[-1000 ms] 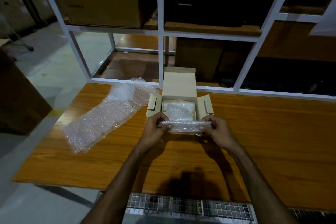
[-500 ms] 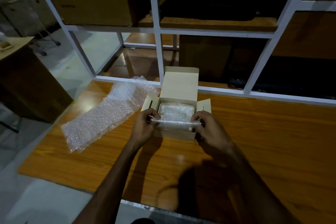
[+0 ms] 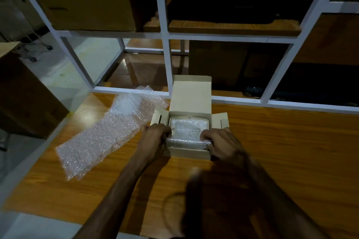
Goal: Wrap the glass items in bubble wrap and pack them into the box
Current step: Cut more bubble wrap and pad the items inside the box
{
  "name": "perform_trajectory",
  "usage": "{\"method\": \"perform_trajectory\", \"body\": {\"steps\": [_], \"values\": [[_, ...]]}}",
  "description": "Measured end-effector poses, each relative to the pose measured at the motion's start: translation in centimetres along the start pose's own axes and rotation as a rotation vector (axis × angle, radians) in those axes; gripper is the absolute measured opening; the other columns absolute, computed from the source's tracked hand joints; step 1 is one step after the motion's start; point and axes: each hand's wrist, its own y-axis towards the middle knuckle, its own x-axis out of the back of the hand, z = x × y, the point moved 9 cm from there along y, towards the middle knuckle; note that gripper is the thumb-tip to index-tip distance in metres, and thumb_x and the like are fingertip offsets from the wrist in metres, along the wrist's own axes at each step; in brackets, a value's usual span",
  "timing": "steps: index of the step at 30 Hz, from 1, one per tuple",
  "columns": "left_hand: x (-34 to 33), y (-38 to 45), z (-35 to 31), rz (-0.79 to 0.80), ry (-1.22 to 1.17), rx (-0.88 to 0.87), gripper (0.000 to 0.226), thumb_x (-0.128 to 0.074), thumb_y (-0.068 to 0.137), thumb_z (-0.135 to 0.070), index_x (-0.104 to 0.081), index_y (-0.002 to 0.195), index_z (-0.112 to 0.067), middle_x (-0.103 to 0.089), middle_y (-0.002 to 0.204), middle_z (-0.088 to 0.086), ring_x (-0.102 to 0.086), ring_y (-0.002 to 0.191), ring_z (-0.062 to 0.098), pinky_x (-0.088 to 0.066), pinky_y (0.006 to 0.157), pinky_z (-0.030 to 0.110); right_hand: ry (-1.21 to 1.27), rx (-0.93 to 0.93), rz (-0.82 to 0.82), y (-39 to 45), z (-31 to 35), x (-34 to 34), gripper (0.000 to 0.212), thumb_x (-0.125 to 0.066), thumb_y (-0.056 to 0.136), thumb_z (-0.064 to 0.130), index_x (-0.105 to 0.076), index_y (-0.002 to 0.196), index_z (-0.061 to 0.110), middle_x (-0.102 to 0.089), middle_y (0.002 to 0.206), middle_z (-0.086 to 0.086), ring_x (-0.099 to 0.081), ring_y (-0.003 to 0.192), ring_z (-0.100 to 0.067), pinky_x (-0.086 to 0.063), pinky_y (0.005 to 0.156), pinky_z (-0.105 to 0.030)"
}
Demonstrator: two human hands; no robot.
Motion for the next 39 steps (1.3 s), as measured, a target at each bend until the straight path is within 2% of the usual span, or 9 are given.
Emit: {"method": "perform_trajectory", "body": {"steps": [6,10,14,20,26,31,33,37,39], "values": [[-0.8,0.7,0.0,0.136,0.07,-0.065,0.027,-0.072,0.081,-0.001,-0.075,0.096,-0.024,-0.073,0.099,-0.004,-0.06,0.106,0.02,-0.029,0.097,0.04,-0.042,0.001,0.109,0.8,0.1,-0.2,0.026,-0.059,0.098,0.024,-0.067,0.122,0.031,-0.068,0.132,0.008,-0.058,0.124,-0.014,-0.033,0.107,-0.041],[-1.5,0.8,-0.4,0.254,0.169,-0.104,0.028,-0.066,0.085,-0.009,-0.076,0.101,-0.03,-0.074,0.106,-0.008,-0.055,0.121,0.018,-0.027,0.1,0.041,-0.065,-0.005,0.127,0.7,0.1,-0.3,0.027,-0.056,0.098,0.025,-0.069,0.121,0.032,-0.067,0.126,0.01,-0.056,0.121,-0.012,-0.029,0.096,-0.037],[-2.1,0.8,-0.4,0.337,0.277,-0.108,0.027,-0.065,0.097,-0.02,-0.075,0.119,-0.033,-0.067,0.122,-0.005,-0.044,0.131,0.018,-0.024,0.108,0.043,-0.058,-0.012,0.125,0.6,0.3,-0.1,0.027,-0.054,0.101,0.025,-0.072,0.121,0.03,-0.067,0.119,0.009,-0.056,0.114,-0.013,-0.031,0.099,-0.04],[-2.8,0.7,-0.2,0.428,0.343,-0.123,0.036,-0.064,0.094,-0.031,-0.072,0.129,-0.033,-0.065,0.124,0.001,-0.041,0.133,0.021,-0.024,0.106,0.047,-0.076,0.002,0.176,0.3,0.8,-0.3,0.017,-0.057,0.099,0.032,-0.073,0.101,0.027,-0.068,0.105,0.009,-0.057,0.1,-0.01,-0.031,0.098,-0.041],[-3.1,1.0,-0.8,0.499,0.366,-0.125,0.04,-0.051,0.095,-0.046,-0.072,0.126,-0.032,-0.068,0.118,0.001,-0.044,0.127,0.021,-0.025,0.102,0.048,-0.08,-0.008,0.164,0.5,1.3,-0.6,0.041,-0.05,0.101,0.053,-0.062,0.073,0.025,-0.058,0.09,0.008,-0.055,0.093,-0.011,-0.029,0.095,-0.043],[-3.3,1.0,-3.1,0.378,0.28,-0.208,0.032,-0.059,0.1,-0.03,-0.066,0.132,-0.029,-0.069,0.131,-0.003,-0.053,0.128,0.021,-0.03,0.11,0.05,-0.153,0.036,0.065,0.7,1.5,-1.2,0.026,-0.047,0.103,0.046,-0.066,0.103,0.029,-0.058,0.109,0.006,-0.054,0.103,-0.014,-0.038,0.102,-0.049],[-4.4,0.3,-4.0,0.406,0.315,-0.241,0.023,-0.061,0.099,-0.023,-0.069,0.12,-0.027,-0.068,0.123,-0.002,-0.056,0.122,0.021,-0.034,0.112,0.046,-0.138,0.061,0.02,0.4,1.2,-1.7,0.029,-0.051,0.103,0.04,-0.066,0.123,0.027,-0.059,0.121,0.003,-0.054,0.111,-0.016,-0.041,0.1,-0.046],[-5.6,-0.2,-3.8,0.433,0.281,-0.238,0.013,-0.058,0.1,-0.022,-0.069,0.106,-0.025,-0.066,0.11,-0.001,-0.062,0.105,0.018,-0.046,0.105,0.042,-0.163,0.127,-0.037,0.2,1.6,-2.7,0.026,-0.055,0.102,0.026,-0.068,0.124,0.026,-0.061,0.115,0.003,-0.055,0.105,-0.017,-0.048,0.089,-0.045],[-5.4,-0.1,-3.6,0.436,0.232,-0.221,0.024,-0.052,0.098,-0.029,-0.071,0.11,-0.023,-0.067,0.113,0.0,-0.063,0.106,0.018,-0.046,0.105,0.045,-0.175,0.109,0.01,0.6,1.7,-2.9,0.028,-0.056,0.102,0.021,-0.068,0.126,0.028,-0.063,0.118,0.003,-0.056,0.111,-0.019,-0.046,0.095,-0.046]]}}
